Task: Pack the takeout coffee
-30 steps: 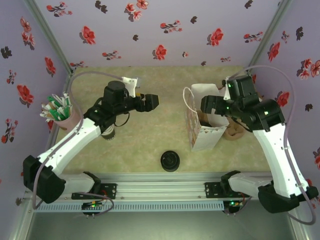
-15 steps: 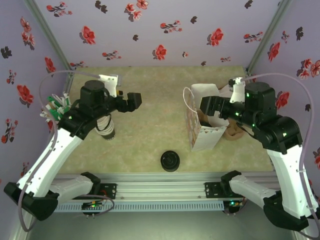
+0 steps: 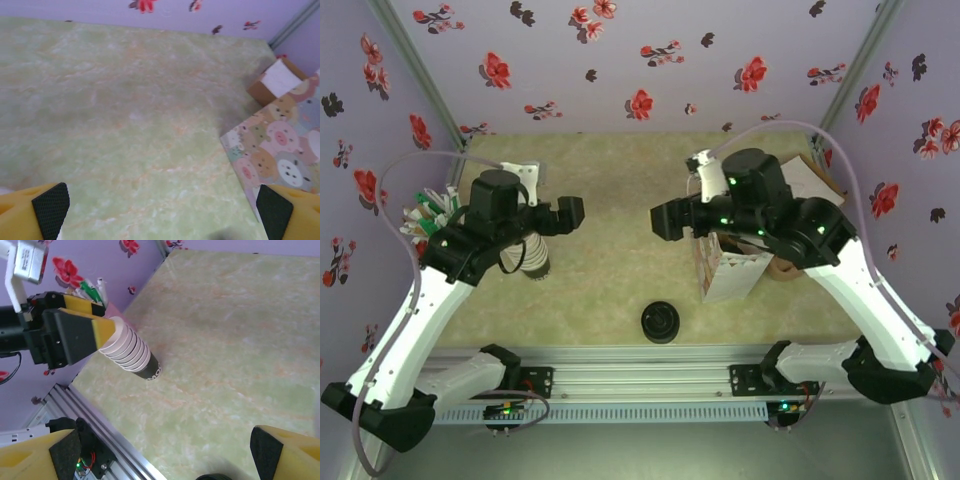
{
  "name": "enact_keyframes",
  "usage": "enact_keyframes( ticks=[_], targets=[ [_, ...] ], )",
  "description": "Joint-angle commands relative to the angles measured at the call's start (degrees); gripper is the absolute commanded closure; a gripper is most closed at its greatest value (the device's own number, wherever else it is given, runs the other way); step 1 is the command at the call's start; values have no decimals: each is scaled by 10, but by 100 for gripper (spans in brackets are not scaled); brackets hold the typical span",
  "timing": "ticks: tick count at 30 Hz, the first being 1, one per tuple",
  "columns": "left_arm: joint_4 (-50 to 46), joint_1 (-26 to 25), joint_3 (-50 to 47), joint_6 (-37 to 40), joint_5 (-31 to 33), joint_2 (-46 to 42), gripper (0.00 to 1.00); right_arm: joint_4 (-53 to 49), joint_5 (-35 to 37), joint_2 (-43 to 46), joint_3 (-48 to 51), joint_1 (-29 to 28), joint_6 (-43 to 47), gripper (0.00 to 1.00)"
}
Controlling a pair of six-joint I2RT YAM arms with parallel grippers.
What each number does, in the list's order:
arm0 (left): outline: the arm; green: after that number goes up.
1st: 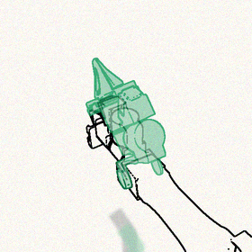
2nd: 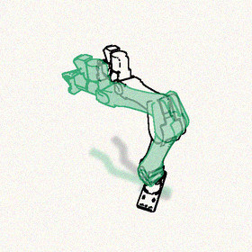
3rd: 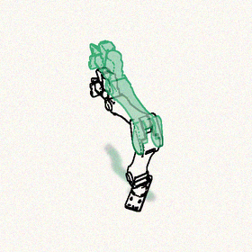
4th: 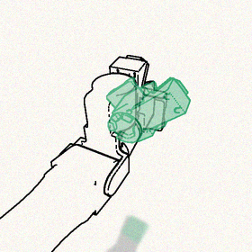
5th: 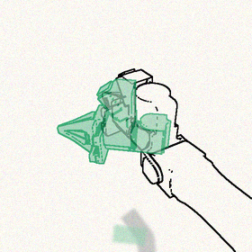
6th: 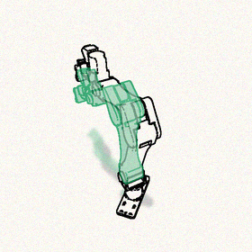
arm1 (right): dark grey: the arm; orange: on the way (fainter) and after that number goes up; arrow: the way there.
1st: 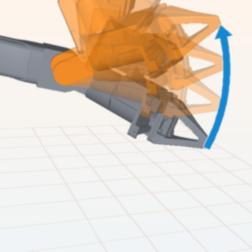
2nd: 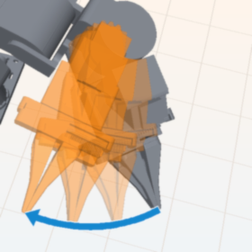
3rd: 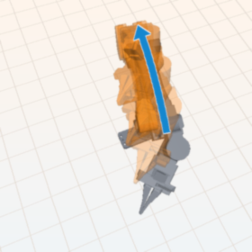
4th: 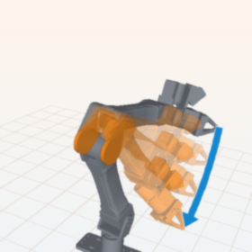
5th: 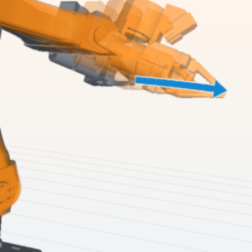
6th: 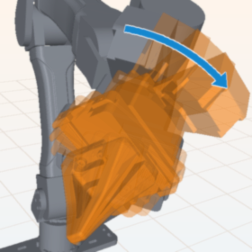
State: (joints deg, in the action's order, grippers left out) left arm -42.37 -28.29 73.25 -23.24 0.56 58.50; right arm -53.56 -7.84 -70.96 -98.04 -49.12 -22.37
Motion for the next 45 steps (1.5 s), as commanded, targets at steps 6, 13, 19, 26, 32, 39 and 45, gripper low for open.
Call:
enact_keyframes(
  ticks=[6, 13, 19, 26, 32, 39, 45],
  targets=[
    [-78, 98, 70, -20, 53, 45, 1, 23, 39, -89, -55, -37, 6, 20],
    [-128, 240, 106, -18, 47, 56, 9, 11, 24, -185, -112, -45, -8, 29],
    [-193, 321, 140, 13, 64, 79, 30, -7, 31, -256, -157, -41, -7, 34],
    [-236, 395, 192, 49, 65, 154, 49, 4, -11, -314, -172, -8, -5, 41],
    [-260, 402, 265, 57, 65, 247, 57, 31, -57, -308, -112, 36, 4, 44],
    [-286, 402, 316, 73, 76, 322, 67, 55, -88, -286, -51, 67, 9, 45],
    [-299, 402, 332, 80, 99, 366, 63, 71, -104, -275, -24, 85, 8, 45]
  ],
)
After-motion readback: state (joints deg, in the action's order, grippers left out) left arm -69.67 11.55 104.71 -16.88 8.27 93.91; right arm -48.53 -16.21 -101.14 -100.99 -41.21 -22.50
